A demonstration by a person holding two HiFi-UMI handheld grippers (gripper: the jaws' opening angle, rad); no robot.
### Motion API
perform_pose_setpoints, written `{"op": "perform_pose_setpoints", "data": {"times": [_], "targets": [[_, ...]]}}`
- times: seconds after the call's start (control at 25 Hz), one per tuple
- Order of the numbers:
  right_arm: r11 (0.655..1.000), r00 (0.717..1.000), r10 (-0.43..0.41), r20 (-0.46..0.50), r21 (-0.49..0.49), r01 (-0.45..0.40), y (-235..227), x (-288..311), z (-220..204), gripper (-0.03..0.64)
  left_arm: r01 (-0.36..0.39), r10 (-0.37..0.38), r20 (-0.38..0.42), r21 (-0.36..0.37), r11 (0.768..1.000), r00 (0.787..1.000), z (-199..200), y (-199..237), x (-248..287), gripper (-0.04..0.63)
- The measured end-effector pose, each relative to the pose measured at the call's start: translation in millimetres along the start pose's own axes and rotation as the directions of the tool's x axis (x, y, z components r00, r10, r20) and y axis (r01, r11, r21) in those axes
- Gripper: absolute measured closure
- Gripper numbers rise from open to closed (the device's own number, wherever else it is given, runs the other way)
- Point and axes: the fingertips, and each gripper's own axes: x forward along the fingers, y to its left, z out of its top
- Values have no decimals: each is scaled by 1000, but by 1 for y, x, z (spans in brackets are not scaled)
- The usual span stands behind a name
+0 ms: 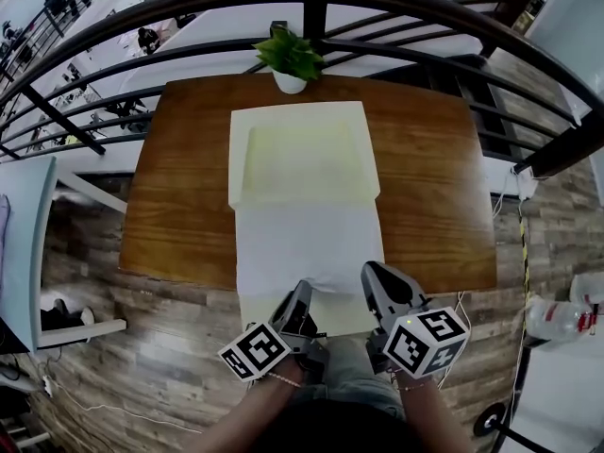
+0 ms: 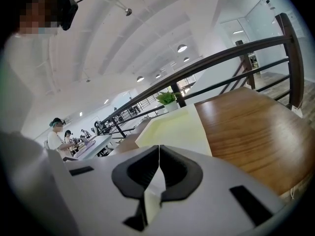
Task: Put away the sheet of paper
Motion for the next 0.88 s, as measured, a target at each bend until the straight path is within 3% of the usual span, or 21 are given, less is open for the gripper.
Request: {"op": "perform_pose_setpoints", "data": {"times": [0.24, 0.64, 0.88], "targets": [[1000, 1000, 7, -18, -2, -7, -3, 3, -4, 589, -18, 20, 40, -35, 999, 999, 6, 11, 8, 572], [999, 998, 37, -47, -14, -38, -5, 21, -7, 589, -38, 38, 22, 3, 999, 999, 8, 13, 30, 572], [999, 997, 48, -61, -16, -49, -10, 39, -4, 589, -15, 15, 64, -9, 1000, 998, 26, 9, 51, 572]]}}
